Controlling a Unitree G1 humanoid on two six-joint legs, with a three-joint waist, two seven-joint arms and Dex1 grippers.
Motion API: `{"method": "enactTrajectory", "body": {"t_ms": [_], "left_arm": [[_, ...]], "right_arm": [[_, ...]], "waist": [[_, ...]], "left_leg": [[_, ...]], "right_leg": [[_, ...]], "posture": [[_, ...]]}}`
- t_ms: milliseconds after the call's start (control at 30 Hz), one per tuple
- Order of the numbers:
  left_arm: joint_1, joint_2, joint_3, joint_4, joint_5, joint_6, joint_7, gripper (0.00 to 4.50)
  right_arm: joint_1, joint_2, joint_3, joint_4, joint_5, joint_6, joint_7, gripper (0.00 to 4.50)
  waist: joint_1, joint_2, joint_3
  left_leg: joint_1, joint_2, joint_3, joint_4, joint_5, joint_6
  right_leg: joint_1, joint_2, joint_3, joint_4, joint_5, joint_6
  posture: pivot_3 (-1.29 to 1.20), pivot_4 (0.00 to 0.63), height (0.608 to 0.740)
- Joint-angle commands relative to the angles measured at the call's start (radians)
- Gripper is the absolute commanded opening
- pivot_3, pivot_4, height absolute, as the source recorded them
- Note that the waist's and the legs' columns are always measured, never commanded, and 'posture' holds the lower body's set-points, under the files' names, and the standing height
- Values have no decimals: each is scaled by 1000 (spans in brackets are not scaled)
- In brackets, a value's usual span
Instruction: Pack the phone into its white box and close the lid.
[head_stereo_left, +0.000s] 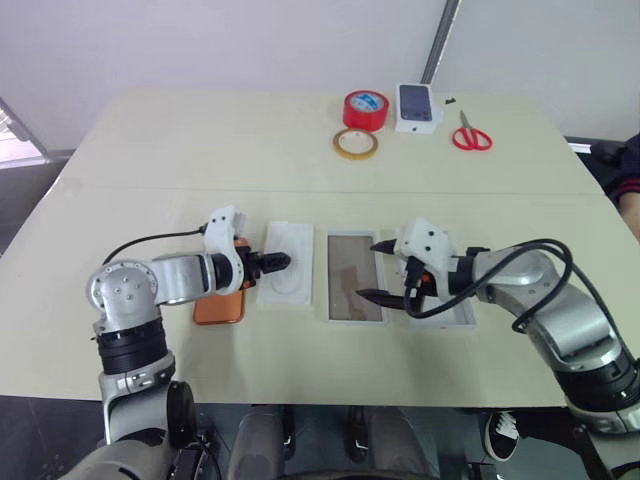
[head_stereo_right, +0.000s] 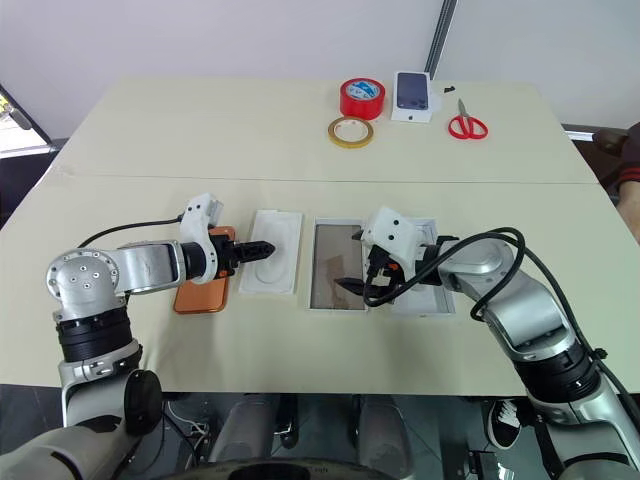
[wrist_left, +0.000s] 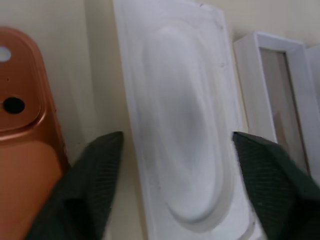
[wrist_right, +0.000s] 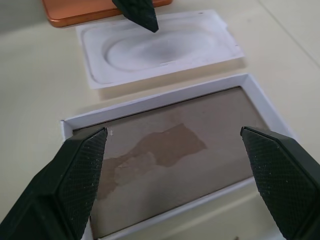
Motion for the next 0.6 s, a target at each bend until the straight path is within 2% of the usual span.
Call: {"method": "enactTrajectory", "body": {"t_ms": [33,133,167,333,500,600], "left_arm": [[16,1,12,4,-42,12,41,1642],[16,1,32,5,-52,12,66,216],[16,2,39,5,-55,12,72,76],[-9,-14,126,-9,-90,12,86,76],[-29,-21,219,-3,-158,12,109,76],[-27,-5,235,-4,-184,12,126,0]], "right_arm": [[-22,-1,1,-43,7,-13,13,4500],[-27,-19,25,-71,16,16,38,4500],[-29,-30,38,-84,18,31,50,4500],[-41,-86,121,-132,11,115,94,4500],[-58,-61,216,-99,-31,167,64,4500],[-78,-33,270,-68,-60,182,47,3687]], "waist": [[0,0,0],[0,0,0],[0,0,0],[-1,0,0],[-1,0,0],[-1,0,0]], "left_leg": [[0,0,0,0,0,0],[0,0,0,0,0,0],[0,0,0,0,0,0],[0,0,0,0,0,0],[-1,0,0,0,0,0],[-1,0,0,0,0,0]], "right_leg": [[0,0,0,0,0,0],[0,0,0,0,0,0],[0,0,0,0,0,0],[-1,-1,-1,0,0,0],[-1,-3,-2,0,0,-1],[-1,-4,-2,0,0,-1]], "posture": [[0,150,740],[0,150,740],[0,150,740],[0,150,740],[0,150,740],[0,150,740]]}}
